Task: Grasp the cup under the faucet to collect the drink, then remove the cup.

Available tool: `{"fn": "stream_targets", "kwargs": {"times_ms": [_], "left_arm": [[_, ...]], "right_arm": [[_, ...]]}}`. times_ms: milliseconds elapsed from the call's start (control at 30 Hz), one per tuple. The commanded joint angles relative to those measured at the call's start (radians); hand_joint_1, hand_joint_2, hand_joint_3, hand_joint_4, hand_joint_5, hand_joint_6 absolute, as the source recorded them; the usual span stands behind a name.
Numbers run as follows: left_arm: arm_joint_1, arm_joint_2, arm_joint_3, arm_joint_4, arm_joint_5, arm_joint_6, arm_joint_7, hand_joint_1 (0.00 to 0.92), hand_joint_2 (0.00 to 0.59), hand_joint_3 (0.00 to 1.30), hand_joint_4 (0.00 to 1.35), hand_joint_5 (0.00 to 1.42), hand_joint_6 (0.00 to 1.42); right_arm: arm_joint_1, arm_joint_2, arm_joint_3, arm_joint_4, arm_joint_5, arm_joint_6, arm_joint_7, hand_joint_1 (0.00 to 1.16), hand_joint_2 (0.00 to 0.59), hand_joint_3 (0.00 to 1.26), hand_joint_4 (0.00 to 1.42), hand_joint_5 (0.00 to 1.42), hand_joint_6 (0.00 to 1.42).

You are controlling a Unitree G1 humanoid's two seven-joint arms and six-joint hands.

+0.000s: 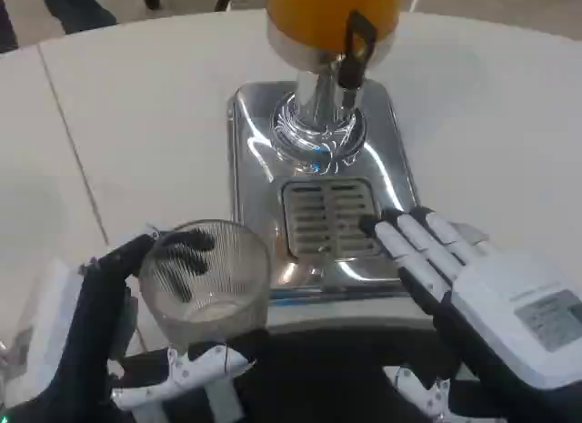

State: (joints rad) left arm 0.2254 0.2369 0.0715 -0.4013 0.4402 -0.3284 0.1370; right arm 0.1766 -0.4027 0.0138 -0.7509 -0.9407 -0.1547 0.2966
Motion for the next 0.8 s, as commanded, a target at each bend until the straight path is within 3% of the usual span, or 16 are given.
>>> {"fn": "stream_targets", "kwargs": {"times_ms": [33,367,467,600,800], "left_arm": [[-0.013,-0.011,-0.007,-0.009,0.002,-0.009,0.001,0.66,0.033,1.16,1.19,1.42,1.42],[-0.061,-0.021,-0.02,0.027,0.016,0.009,0.006,0.66,0.033,1.16,1.19,1.42,1.42],[-0.16,-0.039,-0.046,0.113,0.052,0.027,0.028,0.66,0.033,1.16,1.19,1.42,1.42],[-0.301,-0.06,-0.08,0.247,0.08,0.037,0.06,0.66,0.033,1.16,1.19,1.42,1.42],[-0.48,-0.126,-0.161,0.465,0.117,0.037,0.142,0.66,0.033,1.16,1.19,1.42,1.42]], "right_arm": [[0.0,-0.004,0.004,-0.007,-0.01,-0.009,0.002,0.36,0.508,0.0,0.0,0.0,0.08],[0.008,0.029,0.006,-0.037,-0.036,0.039,0.043,0.28,0.47,0.01,0.0,0.0,0.1],[0.056,0.074,0.0,-0.067,-0.065,0.088,0.047,0.26,0.466,0.01,0.0,0.0,0.1],[0.095,0.075,0.004,-0.078,-0.075,0.082,0.047,0.26,0.468,0.01,0.0,0.0,0.1],[0.092,0.079,-0.006,-0.068,-0.085,0.091,0.045,0.26,0.468,0.01,0.0,0.0,0.1]]}}
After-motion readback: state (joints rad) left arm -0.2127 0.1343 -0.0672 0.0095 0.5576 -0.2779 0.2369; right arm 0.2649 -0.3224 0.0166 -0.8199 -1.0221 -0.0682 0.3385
